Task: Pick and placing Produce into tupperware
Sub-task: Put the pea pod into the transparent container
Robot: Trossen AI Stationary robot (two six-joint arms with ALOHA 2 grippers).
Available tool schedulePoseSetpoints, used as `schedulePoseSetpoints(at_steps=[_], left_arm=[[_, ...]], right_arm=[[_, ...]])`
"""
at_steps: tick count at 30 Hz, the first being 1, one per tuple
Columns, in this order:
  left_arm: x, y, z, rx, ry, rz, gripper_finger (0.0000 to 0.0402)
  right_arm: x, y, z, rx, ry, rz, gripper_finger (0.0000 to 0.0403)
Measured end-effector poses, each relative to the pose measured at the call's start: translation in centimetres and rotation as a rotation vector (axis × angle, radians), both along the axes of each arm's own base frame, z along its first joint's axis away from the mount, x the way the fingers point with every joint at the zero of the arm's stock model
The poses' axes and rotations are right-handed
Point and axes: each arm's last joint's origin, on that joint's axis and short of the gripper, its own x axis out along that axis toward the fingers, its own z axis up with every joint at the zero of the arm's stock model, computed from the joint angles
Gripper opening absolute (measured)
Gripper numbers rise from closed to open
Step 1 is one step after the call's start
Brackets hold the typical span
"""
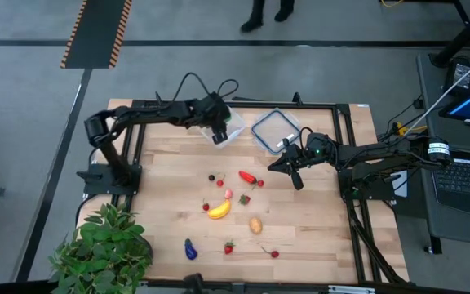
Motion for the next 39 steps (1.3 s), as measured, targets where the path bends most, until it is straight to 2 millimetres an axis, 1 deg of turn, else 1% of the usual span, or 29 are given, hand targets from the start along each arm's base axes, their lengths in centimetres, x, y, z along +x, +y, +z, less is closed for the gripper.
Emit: schedulePoseSetpoints(at_steps=[7,12,14,23,30,39], left_arm=[[1.1,2.8,-0.6,-0.069,0.095,0.013,0.0116],[2.0,4.0,-1.0,-0.141,0.079,0.019,0.0116],[2.2,4.1,-1.4,-0.147,0.085,0.022,0.0116],[1.5,5.0,-3.3,-0.266,0.140,0.075,0.0116],[1.3,5.2,-3.3,-0.332,0.110,0.052,0.0116],[0.8,6.0,-3.3,-0.341,0.089,0.099,0.0116]], right_arm=[[0.0,0.0,0.0,0.000,0.001,0.000,0.0021],[0.0,0.0,0.0,0.000,0.002,0.000,0.0021],[0.0,0.0,0.0,0.001,0.005,0.000,0.0021],[0.0,0.0,0.0,0.001,0.004,0.000,0.0021],[0.0,0.0,0.0,0.001,0.003,0.000,0.0021],[0.0,0.0,0.0,0.000,0.000,0.000,0.0021]])
